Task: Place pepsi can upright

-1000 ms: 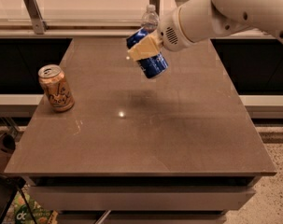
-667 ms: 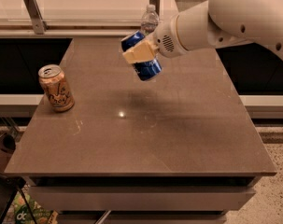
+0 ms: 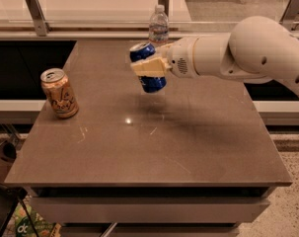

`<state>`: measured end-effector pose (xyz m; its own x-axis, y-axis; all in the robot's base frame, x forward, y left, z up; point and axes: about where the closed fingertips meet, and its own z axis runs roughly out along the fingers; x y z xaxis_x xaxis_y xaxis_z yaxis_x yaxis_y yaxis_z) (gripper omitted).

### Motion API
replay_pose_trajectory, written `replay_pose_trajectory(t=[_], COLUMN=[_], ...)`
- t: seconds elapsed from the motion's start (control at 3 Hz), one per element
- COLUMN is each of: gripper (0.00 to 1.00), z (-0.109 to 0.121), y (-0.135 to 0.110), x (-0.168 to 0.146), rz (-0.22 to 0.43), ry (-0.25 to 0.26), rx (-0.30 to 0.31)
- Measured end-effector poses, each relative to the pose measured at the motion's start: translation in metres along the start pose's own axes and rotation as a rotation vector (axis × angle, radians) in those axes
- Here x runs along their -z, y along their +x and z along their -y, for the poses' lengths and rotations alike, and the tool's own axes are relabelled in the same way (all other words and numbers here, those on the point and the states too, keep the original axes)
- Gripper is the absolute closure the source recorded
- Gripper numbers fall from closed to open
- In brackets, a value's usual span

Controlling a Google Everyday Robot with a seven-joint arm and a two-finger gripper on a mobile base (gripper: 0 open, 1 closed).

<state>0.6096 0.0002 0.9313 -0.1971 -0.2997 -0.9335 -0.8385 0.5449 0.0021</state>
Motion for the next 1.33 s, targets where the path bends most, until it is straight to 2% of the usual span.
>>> replay_pose_trajectory(t=[0.67,1.33], gripper=[1.00,1.00], z=[0.007,0.010], y=[0.035,0.054], x=[-0.003,-0.006], rz=[0.143,0.241], ry=[-0.030,-0.038], rx=[-0.061,-0.089])
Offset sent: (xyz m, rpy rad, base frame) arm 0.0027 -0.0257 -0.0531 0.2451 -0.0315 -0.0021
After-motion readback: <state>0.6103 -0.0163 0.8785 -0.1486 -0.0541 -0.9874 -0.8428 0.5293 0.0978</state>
